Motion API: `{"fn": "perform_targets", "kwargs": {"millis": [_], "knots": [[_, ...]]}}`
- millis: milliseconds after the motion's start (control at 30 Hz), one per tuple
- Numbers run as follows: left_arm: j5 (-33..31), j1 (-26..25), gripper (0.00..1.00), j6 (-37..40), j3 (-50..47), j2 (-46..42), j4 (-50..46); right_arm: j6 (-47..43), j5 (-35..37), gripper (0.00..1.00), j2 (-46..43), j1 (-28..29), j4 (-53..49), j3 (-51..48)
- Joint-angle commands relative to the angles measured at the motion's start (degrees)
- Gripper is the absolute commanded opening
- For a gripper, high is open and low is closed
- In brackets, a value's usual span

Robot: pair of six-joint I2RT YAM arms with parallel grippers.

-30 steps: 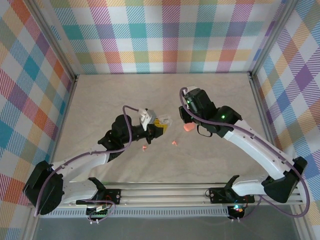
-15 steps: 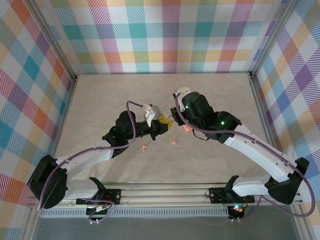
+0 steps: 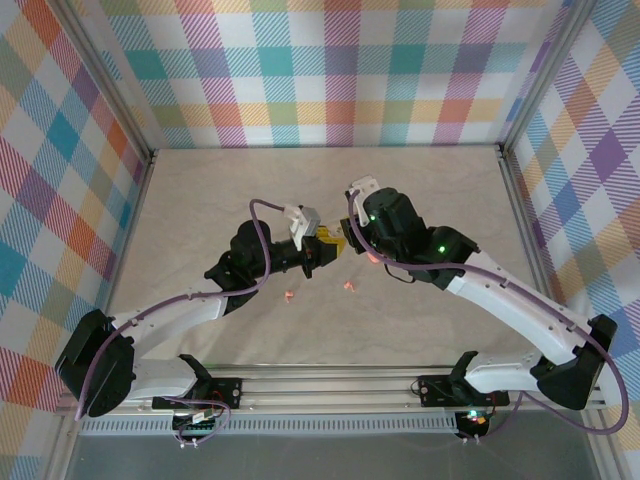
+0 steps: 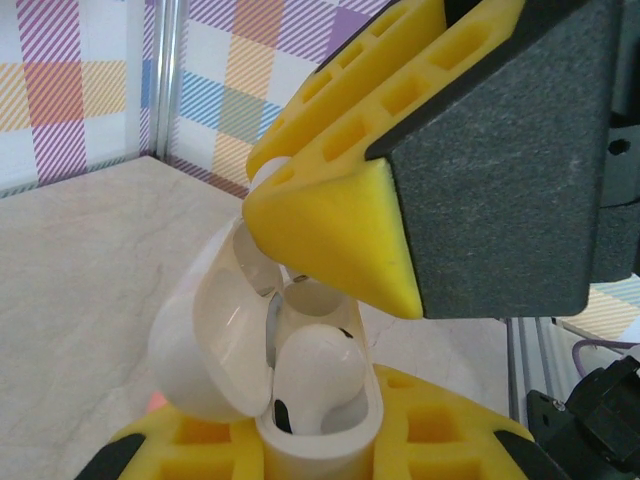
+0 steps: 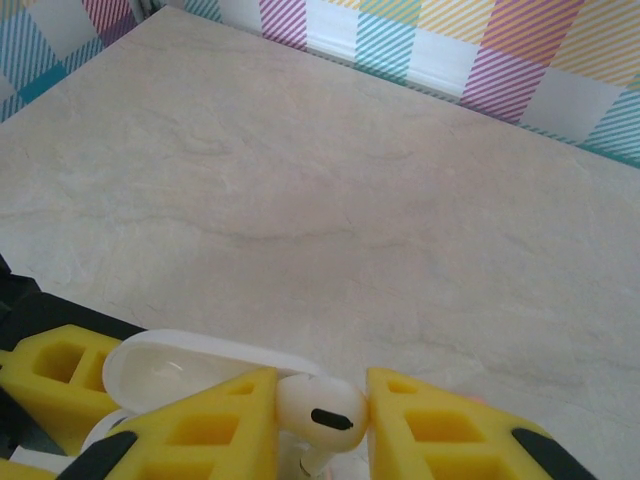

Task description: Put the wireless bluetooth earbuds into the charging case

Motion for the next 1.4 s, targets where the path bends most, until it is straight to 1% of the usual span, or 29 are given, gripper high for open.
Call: {"fn": "perform_targets", "kwargs": {"millis": [0, 567, 867, 1100, 1367], "knots": [[-0.11, -0.58, 0.0, -1.22, 1.95, -0.22, 3.25, 0.84, -1.05, 0.27, -1.61, 0.29, 1.71, -0.43], [-1.08, -0.55, 0.0, -2.29, 1.93, -1.16, 3.39, 2.69, -2.9, 0.27, -0.64, 0.37, 0.61, -1.22], [-1.57, -0.56, 0.0, -2.28, 1.93, -1.77, 3.49, 3.46, -6.1, 0.29, 0.07, 0.38, -0.12, -1.57], [-1.47, -0.58, 0.0, -2.46, 2.2, -1.45, 3.53, 5.39, -8.67, 0.33, 1.26, 0.38, -0.53, -1.4], [-1.91, -0.57, 0.0, -2.3, 1.87, -1.77, 3.34, 7.35, -9.36, 0.39, 3.13, 0.37, -2.92, 1.52]]}}
